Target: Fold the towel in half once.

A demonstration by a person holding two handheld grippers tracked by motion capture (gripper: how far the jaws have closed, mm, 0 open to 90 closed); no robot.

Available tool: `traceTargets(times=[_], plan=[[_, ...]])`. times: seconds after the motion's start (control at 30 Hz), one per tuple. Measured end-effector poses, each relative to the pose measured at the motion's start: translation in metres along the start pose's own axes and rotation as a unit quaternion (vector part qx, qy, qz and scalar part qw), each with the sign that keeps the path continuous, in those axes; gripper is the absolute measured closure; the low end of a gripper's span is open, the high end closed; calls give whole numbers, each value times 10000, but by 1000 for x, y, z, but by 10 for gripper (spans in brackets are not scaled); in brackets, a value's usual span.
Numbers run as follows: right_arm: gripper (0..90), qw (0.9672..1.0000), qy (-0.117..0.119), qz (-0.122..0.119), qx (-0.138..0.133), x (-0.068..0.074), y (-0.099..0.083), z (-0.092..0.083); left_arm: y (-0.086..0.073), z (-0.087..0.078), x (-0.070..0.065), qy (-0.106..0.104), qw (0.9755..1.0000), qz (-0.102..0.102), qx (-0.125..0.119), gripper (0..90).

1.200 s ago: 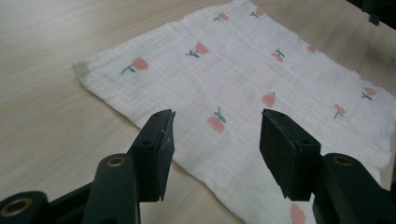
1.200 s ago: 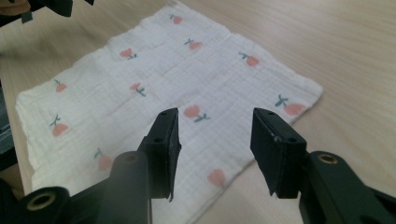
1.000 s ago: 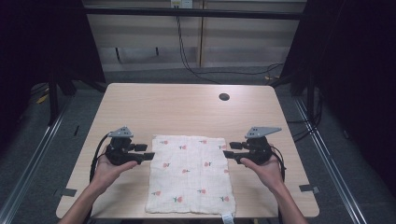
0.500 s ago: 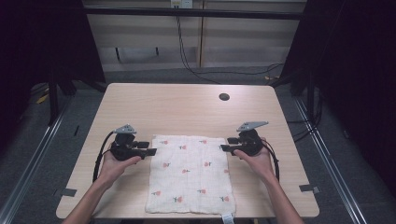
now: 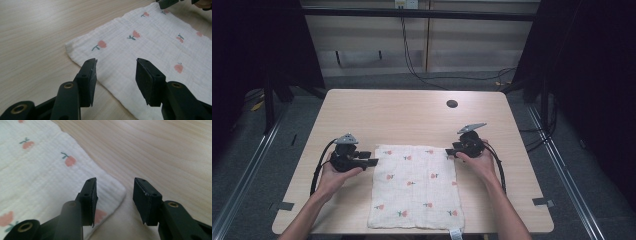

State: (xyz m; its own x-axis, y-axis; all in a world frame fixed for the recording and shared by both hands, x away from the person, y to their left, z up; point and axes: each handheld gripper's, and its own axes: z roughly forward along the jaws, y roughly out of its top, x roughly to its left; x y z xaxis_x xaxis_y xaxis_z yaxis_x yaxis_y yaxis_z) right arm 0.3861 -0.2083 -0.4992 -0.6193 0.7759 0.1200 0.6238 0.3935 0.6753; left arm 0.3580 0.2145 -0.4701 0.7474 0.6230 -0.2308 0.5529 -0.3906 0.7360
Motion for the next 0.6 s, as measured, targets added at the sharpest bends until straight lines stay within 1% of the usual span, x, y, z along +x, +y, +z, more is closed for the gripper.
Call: traceTargets(times=[0.03, 0.07, 0.1, 0.13, 0.2, 0.23, 0.27, 0.3, 0.33, 0.37, 0.4, 0.43, 0.5, 0.53, 0.57, 0.6], plan=[[528, 10000, -9, 49, -20, 1, -1, 3, 0, 0, 2, 17, 10000, -5, -15, 508], [529, 10000, -17, -42, -63, 1, 0, 4, 0, 0, 2, 17, 10000, -5, -15, 508], [529, 10000, -17, -42, -63, 1, 0, 4, 1, 0, 3, 34, 10000, -23, -30, 508], [545, 10000, -6, -72, -24, 2, 1, 5, 3, -1, 6, 116, 9999, -21, -92, 509], [561, 10000, 2, -94, -13, 3, 1, 5, 3, -2, 9, 152, 9998, -53, -127, 509], [587, 9999, 8, -170, -25, 3, 1, 6, 5, -2, 11, 139, 9998, -104, -117, 509], [619, 9998, 108, -151, -6, 4, 0, 5, 8, -4, 15, 169, 9998, -78, -119, 509], [641, 9999, 127, -107, -4, 4, 0, 4, 10, -4, 17, 183, 9997, -80, -135, 509], [688, 9998, 192, -70, -26, 5, -1, 4, 11, -4, 19, 191, 9996, -93, -166, 509], [688, 9998, 192, -70, -26, 5, -1, 4, 11, -4, 19, 191, 9996, -93, -166, 507], [765, 9997, 238, -37, -84, 5, -3, 3, 12, -3, 22, 219, 9995, -157, -186, 504], [765, 9997, 238, -37, -84, 5, -3, 3, 12, -3, 22, 219, 9995, -157, -186, 502], [824, 9995, 282, 10, -117, 6, -6, 3, 12, 1, 25, 222, 9994, -204, -174, 501], [849, 9993, 322, 74, -152, 5, -7, 3, 12, 7, 27, 251, 9995, -181, -100, 503], [852, 9993, 315, 89, -171, 5, -7, 3, 12, 9, 27, 233, 9996, -164, -61, 504], [854, 9990, 374, 133, -213, 5, -8, 3, 13, 12, 28, 191, 9997, -145, -52, 511]])
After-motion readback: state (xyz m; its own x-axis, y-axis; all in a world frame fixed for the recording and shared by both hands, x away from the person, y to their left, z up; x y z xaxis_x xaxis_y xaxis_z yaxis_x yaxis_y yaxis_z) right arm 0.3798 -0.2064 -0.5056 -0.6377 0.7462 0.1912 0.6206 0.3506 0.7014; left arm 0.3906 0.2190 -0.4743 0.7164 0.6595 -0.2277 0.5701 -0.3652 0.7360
